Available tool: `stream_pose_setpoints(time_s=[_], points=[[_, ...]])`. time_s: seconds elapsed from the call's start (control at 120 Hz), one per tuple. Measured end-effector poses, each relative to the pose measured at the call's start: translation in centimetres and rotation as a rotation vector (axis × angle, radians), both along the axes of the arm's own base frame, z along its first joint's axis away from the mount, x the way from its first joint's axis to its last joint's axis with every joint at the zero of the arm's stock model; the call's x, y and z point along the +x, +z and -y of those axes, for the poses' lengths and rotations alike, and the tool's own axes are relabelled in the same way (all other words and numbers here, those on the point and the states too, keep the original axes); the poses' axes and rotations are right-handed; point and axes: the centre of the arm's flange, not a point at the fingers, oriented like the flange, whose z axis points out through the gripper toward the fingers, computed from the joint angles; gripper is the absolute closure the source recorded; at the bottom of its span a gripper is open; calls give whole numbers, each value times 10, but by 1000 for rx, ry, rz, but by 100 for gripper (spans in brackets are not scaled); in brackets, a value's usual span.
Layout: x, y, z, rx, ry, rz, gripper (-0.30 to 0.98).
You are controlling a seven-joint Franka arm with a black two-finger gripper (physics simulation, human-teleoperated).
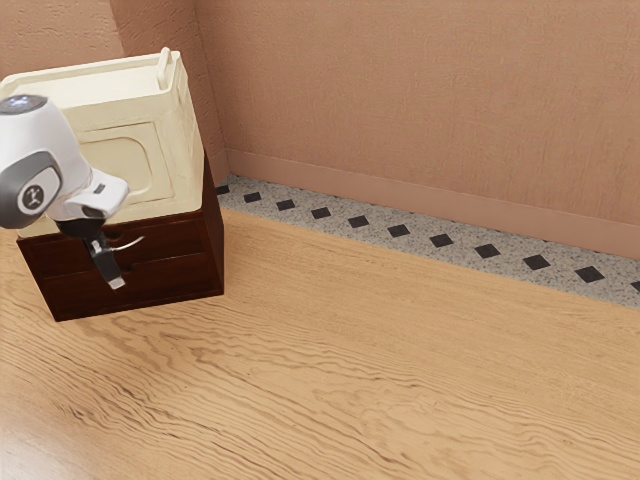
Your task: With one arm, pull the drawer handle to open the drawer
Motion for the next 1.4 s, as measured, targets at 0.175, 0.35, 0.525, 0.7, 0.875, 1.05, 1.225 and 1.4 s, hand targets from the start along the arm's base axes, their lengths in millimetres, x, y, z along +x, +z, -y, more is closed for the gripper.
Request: stream_pose_setpoints(time_s=[0.175,0.35,0.525,0.7,0.875,1.05,1.225,1.4], points=[[8,-13,-5,61,-135,53,0],[5,-19,-24,102,-205,75,0],[7,-24,-27,145,-285,82,0],[13,-31,-29,176,-339,82,0],[18,-33,-32,201,-375,90,0],[20,-38,-39,215,-392,89,0],[23,-48,-43,228,-409,74,0],[27,-48,-46,243,-423,79,0]])
